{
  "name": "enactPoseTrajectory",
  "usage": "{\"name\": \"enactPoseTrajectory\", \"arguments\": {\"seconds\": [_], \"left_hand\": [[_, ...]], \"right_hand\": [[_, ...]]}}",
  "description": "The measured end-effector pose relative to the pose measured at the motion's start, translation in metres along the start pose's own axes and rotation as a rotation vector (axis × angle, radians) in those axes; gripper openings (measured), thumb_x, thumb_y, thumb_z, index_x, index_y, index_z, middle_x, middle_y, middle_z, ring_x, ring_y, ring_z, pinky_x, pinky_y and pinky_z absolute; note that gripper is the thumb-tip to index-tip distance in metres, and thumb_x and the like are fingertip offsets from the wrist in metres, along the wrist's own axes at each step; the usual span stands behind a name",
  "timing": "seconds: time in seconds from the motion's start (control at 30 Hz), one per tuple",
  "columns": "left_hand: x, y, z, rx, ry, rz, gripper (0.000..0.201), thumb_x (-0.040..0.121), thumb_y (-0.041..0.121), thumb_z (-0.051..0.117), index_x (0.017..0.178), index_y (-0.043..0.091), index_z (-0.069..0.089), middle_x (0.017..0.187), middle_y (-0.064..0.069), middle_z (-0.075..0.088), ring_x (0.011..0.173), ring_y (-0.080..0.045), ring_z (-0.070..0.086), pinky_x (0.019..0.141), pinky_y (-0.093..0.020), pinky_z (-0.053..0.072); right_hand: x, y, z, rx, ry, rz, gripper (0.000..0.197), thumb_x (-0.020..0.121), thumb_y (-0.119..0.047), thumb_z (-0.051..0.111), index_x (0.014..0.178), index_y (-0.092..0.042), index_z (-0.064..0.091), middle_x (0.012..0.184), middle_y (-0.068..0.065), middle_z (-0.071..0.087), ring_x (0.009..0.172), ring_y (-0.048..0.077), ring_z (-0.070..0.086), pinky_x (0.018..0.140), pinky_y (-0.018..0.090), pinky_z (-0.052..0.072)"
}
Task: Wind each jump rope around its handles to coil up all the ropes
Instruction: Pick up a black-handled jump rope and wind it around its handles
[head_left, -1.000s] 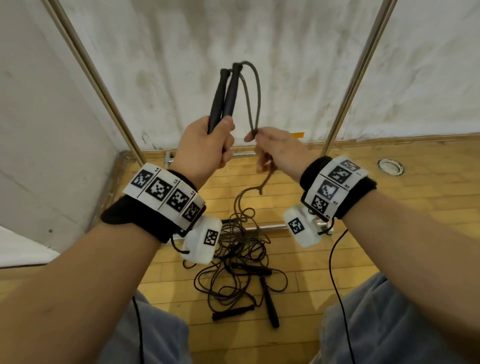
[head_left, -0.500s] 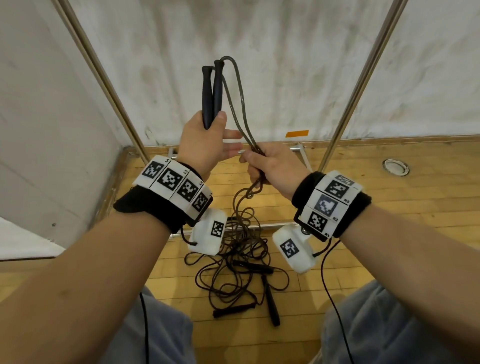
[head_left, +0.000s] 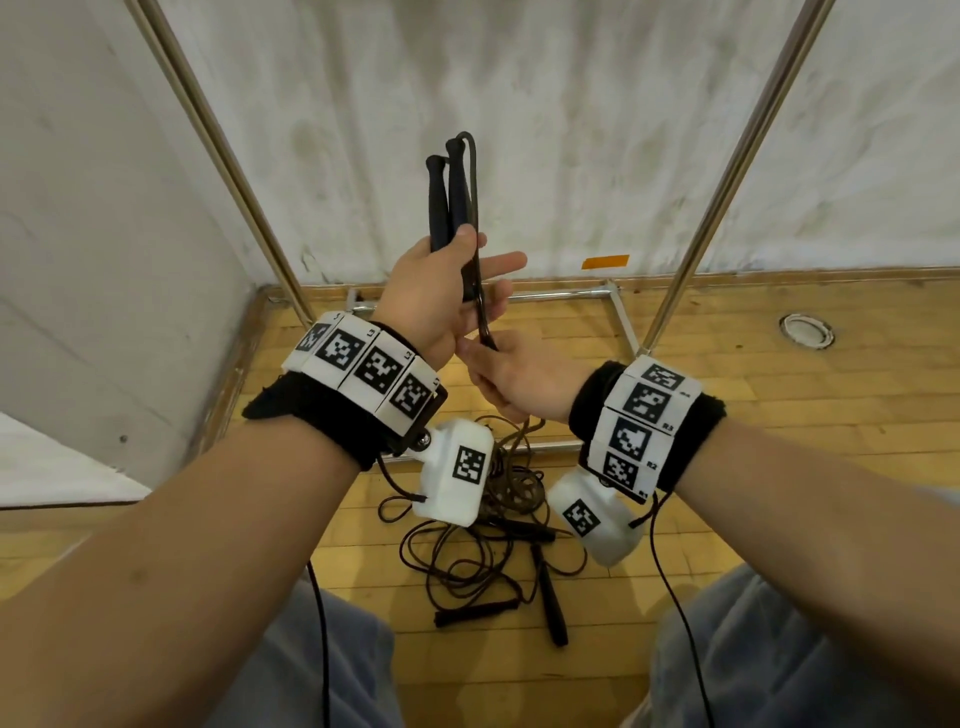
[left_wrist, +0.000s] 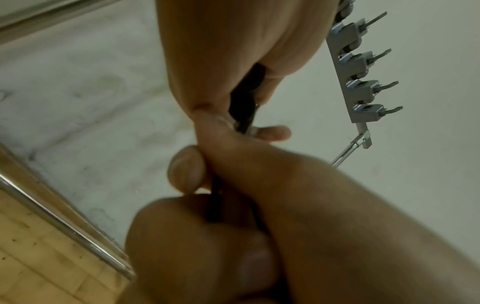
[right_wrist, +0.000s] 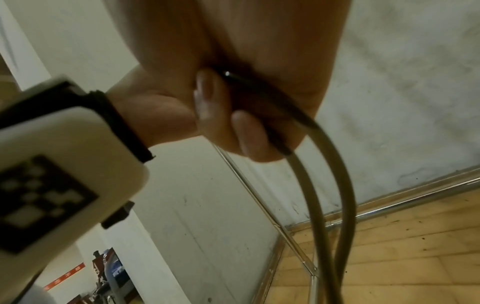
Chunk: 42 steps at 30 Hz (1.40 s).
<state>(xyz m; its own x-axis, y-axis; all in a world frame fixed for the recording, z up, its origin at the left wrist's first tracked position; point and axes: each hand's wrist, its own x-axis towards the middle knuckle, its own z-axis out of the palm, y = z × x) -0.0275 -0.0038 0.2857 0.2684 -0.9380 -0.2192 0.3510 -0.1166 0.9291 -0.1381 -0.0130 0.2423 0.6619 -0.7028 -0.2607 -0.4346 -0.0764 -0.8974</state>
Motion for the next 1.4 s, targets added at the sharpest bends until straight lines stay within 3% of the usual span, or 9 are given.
{"name": "enactPoseTrajectory", "arguments": {"seconds": [0.13, 0.4, 0.5, 0.67, 0.77, 0.97, 1.07, 1.27, 1.4], "left_hand": [[0.001, -0.001, -0.001, -0.039, 0.019, 0.017, 0.018, 0.102, 0.027, 0.043, 0.095, 0.013, 0.052, 0.056, 0.006, 0.048, 0.043, -0.009, 0.042, 0.046, -0.023, 0.040], [0.021, 0.020, -0.020, -0.104, 0.326, 0.113, 0.019, 0.101, 0.024, 0.041, 0.087, 0.014, 0.049, 0.049, 0.008, 0.033, 0.036, -0.008, 0.028, 0.040, -0.021, 0.031], [0.024, 0.016, -0.024, 0.007, 0.422, 0.195, 0.016, 0.100, 0.023, 0.043, 0.089, 0.014, 0.051, 0.054, 0.005, 0.037, 0.036, -0.008, 0.033, 0.040, -0.021, 0.035], [0.030, 0.011, -0.040, 0.347, 0.528, 0.320, 0.014, 0.096, 0.027, 0.048, 0.096, 0.015, 0.054, 0.078, -0.008, 0.059, 0.068, -0.029, 0.057, 0.070, -0.042, 0.055], [0.031, 0.006, -0.051, 0.700, 0.547, 0.407, 0.026, 0.097, 0.029, 0.046, 0.114, 0.012, 0.056, 0.097, -0.007, 0.062, 0.085, -0.027, 0.058, 0.069, -0.034, 0.047], [0.027, -0.009, -0.057, 1.378, 0.322, 0.405, 0.027, 0.100, 0.031, 0.042, 0.116, 0.010, 0.050, 0.087, -0.005, 0.055, 0.076, -0.027, 0.053, 0.065, -0.037, 0.043], [0.024, -0.018, -0.055, 1.455, 0.126, 0.282, 0.031, 0.099, 0.041, 0.041, 0.112, 0.015, 0.053, 0.082, -0.001, 0.060, 0.069, -0.020, 0.057, 0.061, -0.033, 0.048], [0.012, -0.032, -0.036, 1.487, -0.274, 0.213, 0.046, 0.088, 0.068, 0.036, 0.077, 0.027, 0.054, 0.064, 0.004, 0.056, 0.059, -0.015, 0.055, 0.053, -0.029, 0.041], [0.004, -0.042, -0.025, 1.654, -0.360, 0.187, 0.017, 0.093, 0.036, 0.051, 0.104, 0.025, 0.058, 0.080, 0.004, 0.060, 0.074, -0.015, 0.056, 0.064, -0.028, 0.044]], "right_hand": [[0.002, 0.002, -0.001, -0.007, -0.001, -0.002, 0.043, 0.098, -0.039, 0.040, 0.063, -0.015, 0.043, 0.048, -0.005, 0.035, 0.040, 0.010, 0.028, 0.043, 0.023, 0.027], [-0.002, 0.017, -0.005, -0.157, 0.071, -0.125, 0.046, 0.096, -0.046, 0.039, 0.058, -0.021, 0.045, 0.053, -0.003, 0.045, 0.054, 0.017, 0.043, 0.065, 0.034, 0.039], [-0.002, 0.019, -0.012, -0.089, 0.093, -0.123, 0.049, 0.095, -0.048, 0.041, 0.055, -0.020, 0.045, 0.052, -0.005, 0.050, 0.061, 0.021, 0.051, 0.076, 0.038, 0.046], [-0.003, 0.022, -0.019, -0.167, 0.126, -0.113, 0.040, 0.096, -0.046, 0.041, 0.066, -0.024, 0.057, 0.057, -0.007, 0.043, 0.048, 0.010, 0.040, 0.055, 0.028, 0.036], [-0.004, 0.021, -0.025, -0.370, 0.154, -0.118, 0.042, 0.096, -0.047, 0.038, 0.065, -0.022, 0.052, 0.058, -0.005, 0.045, 0.049, 0.009, 0.041, 0.054, 0.026, 0.032], [-0.006, 0.010, -0.052, -0.563, 0.300, -0.231, 0.035, 0.098, -0.037, 0.040, 0.074, -0.015, 0.053, 0.062, -0.005, 0.045, 0.057, 0.009, 0.041, 0.054, 0.023, 0.028], [-0.006, 0.010, -0.066, -0.592, 0.425, -0.276, 0.032, 0.097, -0.035, 0.042, 0.077, -0.015, 0.055, 0.066, -0.006, 0.049, 0.060, 0.008, 0.044, 0.054, 0.019, 0.029], [-0.003, 0.008, -0.073, -0.610, 0.546, -0.304, 0.024, 0.096, -0.037, 0.044, 0.077, -0.024, 0.053, 0.061, -0.013, 0.048, 0.057, 0.004, 0.046, 0.051, 0.019, 0.029], [-0.003, 0.006, -0.075, -0.616, 0.575, -0.350, 0.025, 0.095, -0.042, 0.046, 0.081, -0.024, 0.057, 0.063, -0.012, 0.051, 0.059, 0.005, 0.048, 0.053, 0.020, 0.033]]}}
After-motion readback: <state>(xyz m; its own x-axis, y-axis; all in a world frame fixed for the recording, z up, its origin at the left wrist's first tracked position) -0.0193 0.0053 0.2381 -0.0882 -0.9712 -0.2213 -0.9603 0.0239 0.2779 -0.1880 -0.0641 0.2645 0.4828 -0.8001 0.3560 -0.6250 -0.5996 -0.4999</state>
